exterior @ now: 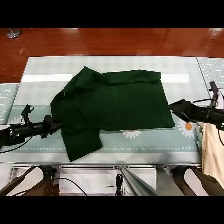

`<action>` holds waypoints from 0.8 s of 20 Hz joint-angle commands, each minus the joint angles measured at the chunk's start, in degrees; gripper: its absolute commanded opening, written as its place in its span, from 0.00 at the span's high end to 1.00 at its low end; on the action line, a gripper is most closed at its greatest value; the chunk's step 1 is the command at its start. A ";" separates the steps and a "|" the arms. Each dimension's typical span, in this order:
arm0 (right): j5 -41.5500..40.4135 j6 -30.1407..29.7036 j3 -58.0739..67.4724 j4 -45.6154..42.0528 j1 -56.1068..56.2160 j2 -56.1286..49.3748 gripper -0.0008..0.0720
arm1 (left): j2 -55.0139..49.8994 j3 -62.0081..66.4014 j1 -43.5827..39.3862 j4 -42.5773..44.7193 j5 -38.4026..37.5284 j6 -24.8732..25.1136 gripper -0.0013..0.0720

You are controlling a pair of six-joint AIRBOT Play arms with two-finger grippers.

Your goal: Fold the shirts.

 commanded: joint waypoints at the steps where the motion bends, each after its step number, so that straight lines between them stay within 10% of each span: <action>1: 0.94 11.39 -0.79 -21.42 -6.40 0.07 0.12 | 0.07 0.13 0.04 -1.18 -2.91 2.78 0.95; 16: -4.15 8.85 0.94 -11.08 0.26 -18.05 0.12 | 0.07 0.13 0.00 -1.18 -3.48 2.80 0.95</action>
